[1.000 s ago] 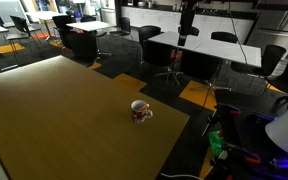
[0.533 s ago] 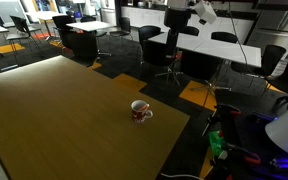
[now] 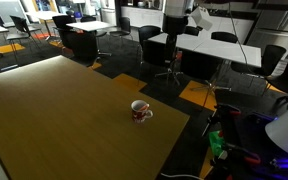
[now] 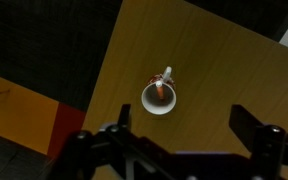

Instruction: Take the orange marker out of the maroon mug

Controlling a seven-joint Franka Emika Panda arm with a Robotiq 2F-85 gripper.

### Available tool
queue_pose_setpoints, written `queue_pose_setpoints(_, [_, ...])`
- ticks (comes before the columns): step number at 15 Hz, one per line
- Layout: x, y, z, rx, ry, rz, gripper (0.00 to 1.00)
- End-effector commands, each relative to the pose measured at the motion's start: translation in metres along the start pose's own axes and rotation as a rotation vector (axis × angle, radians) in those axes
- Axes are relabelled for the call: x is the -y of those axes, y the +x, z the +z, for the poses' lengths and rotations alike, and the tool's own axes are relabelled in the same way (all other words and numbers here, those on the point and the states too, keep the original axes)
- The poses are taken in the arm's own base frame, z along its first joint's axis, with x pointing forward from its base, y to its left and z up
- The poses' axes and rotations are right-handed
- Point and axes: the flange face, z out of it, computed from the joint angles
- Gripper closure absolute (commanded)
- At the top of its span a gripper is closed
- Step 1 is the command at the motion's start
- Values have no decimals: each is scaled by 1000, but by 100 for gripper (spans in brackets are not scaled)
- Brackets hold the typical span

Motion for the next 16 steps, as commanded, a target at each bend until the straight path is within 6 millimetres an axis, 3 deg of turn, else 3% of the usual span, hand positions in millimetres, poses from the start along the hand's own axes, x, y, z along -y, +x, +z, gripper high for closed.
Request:
queue_pose_setpoints(1, [-10, 14, 8, 20, -1, 34, 0])
queue_pose_setpoints(8, [-46, 54, 49, 94, 23, 54, 0])
queue_pose_setpoints(16, [-70, 78, 132, 185, 128, -12, 0])
